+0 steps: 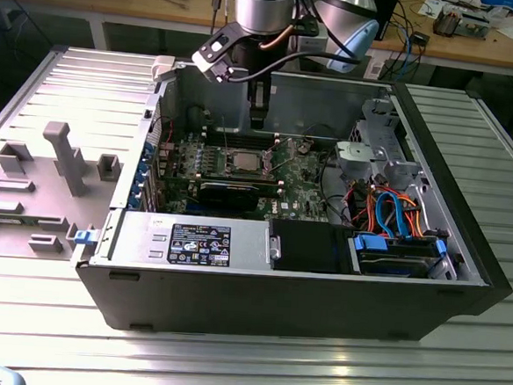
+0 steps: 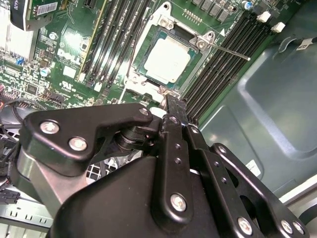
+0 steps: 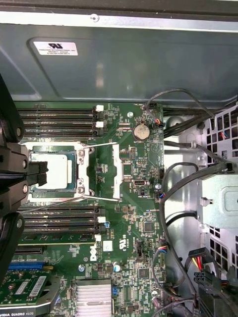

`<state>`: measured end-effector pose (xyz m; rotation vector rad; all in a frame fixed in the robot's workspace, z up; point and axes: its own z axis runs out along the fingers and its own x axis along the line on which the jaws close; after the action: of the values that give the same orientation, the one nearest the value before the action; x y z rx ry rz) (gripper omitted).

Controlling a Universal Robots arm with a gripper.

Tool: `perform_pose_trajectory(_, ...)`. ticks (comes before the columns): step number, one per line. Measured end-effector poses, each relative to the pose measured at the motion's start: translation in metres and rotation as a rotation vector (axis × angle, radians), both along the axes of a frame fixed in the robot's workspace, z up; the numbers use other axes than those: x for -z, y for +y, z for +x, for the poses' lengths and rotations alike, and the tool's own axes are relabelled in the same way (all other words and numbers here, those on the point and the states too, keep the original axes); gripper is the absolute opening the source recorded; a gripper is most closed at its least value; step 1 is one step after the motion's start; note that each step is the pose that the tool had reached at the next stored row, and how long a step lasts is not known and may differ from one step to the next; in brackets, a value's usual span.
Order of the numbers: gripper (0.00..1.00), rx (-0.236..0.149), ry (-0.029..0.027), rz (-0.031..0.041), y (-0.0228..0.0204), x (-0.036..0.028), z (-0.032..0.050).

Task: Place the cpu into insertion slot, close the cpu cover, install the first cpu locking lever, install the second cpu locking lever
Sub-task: 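Close the cpu cover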

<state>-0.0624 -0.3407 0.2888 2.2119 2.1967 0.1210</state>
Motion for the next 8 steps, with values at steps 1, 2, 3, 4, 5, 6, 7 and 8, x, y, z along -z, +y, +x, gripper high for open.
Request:
perform_pose_trajectory(1,0.11,0.000,0.0000,0.0000,0.0000,0.0000,0.0001)
perform_pose_trajectory(2,0.11,0.000,0.0000,0.0000,0.0000,0.0000,0.0005)
perform_pose_trajectory(3,0.11,0.000,0.0000,0.0000,0.0000,0.0000,0.0009)
perform_pose_trajectory(4,0.11,0.000,0.0000,0.0000,0.0000,0.0000,0.0011)
perform_pose_trajectory(5,0.11,0.000,0.0000,0.0000,0.0000,0.0000,0.0013)
perform_pose_trajectory(6,0.11,0.000,0.0000,0.0000,0.0000,0.0000,0.0016)
perform_pose_trajectory(7,0.11,0.000,0.0000,0.0000,0.0000,0.0000,0.0017)
perform_pose_trajectory(8,0.11,0.000,0.0000,0.0000,0.0000,0.0000,0.0017)
